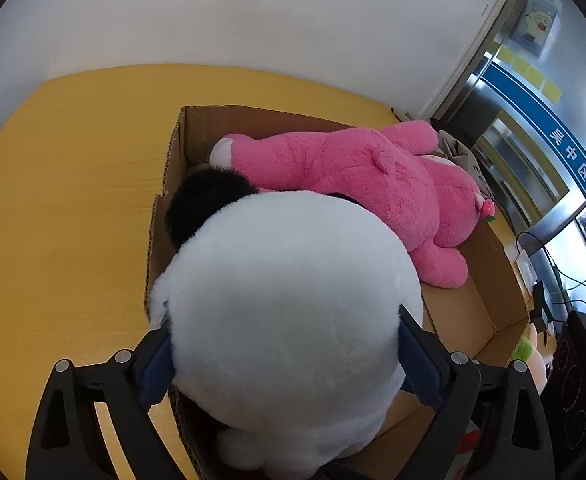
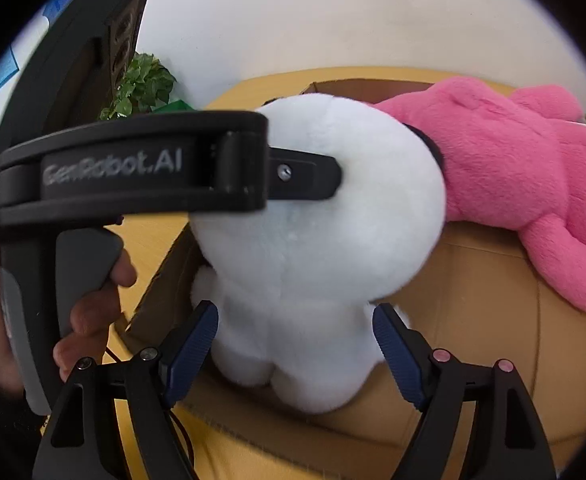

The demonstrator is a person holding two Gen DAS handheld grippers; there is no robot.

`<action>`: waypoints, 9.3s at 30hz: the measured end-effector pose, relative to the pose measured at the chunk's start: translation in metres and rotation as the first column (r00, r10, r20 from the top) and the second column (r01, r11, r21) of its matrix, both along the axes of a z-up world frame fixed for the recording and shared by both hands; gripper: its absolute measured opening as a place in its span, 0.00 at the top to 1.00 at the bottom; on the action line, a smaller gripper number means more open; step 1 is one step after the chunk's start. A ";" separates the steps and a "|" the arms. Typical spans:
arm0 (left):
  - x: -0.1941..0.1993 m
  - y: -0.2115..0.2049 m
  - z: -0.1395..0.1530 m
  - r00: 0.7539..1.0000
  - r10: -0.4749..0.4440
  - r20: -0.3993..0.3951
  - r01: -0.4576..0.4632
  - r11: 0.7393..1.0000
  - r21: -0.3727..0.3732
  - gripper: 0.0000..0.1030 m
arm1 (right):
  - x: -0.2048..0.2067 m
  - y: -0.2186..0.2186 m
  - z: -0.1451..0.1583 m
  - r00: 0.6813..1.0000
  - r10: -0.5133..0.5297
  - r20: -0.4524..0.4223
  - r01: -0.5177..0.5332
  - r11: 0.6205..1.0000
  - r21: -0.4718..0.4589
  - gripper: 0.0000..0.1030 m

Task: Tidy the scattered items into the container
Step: 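Carry the panda into the box beside the pink bear and open both tools, then move both tools back to the blue bear plush on the table, then close both tools on the blue bear plush and lift it, then lower the blue bear into the box beside the panda and open both tools, then withdraw both tools and move them toward the pink-and-teal pig plush, then close both tools on the pig plush and lift it, then carry the pig into the box beside the blue bear and open both tools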

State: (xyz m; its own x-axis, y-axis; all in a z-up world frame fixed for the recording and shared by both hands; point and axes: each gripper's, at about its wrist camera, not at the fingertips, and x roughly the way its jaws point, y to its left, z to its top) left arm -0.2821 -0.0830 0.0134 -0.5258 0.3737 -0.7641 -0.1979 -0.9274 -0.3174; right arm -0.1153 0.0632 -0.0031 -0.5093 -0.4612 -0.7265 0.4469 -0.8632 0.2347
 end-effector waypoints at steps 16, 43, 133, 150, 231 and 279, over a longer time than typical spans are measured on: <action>0.241 0.084 0.056 0.954 0.135 -0.267 -0.175 0.976 -0.129 0.00 | 0.105 0.121 0.068 0.961 -0.153 -0.229 0.171 0.983 0.060 0.00; 0.270 0.114 0.038 0.970 0.131 -0.205 -0.152 0.984 -0.094 0.00 | 0.141 0.170 0.061 0.937 -0.232 -0.262 0.274 0.952 0.135 0.00; 0.010 0.154 -0.023 0.979 -0.181 -0.095 0.169 0.978 -0.126 0.13 | -0.053 0.120 -0.018 0.996 -0.031 -0.080 0.033 0.999 0.019 0.17; 0.179 0.101 0.026 0.968 0.105 -0.226 -0.128 0.988 -0.089 0.00 | 0.057 0.148 0.022 0.954 -0.158 -0.256 0.196 0.972 0.131 0.01; 0.261 0.156 0.008 0.990 0.080 -0.117 -0.088 0.994 -0.063 0.00 | 0.153 0.251 0.060 0.892 -0.327 -0.311 0.352 0.936 0.027 0.00; 0.042 0.288 0.077 0.951 -0.280 -0.129 0.286 0.958 0.034 0.24 | 0.047 0.263 0.058 0.883 -0.196 -0.427 0.175 0.981 -0.089 0.31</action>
State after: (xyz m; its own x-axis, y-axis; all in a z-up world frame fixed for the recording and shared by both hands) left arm -0.2399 0.2055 0.0908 -0.4803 0.5581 -0.6766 -0.4899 -0.8106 -0.3209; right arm -0.0684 0.3259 0.0548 -0.8472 -0.3552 -0.3952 0.3460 -0.9332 0.0969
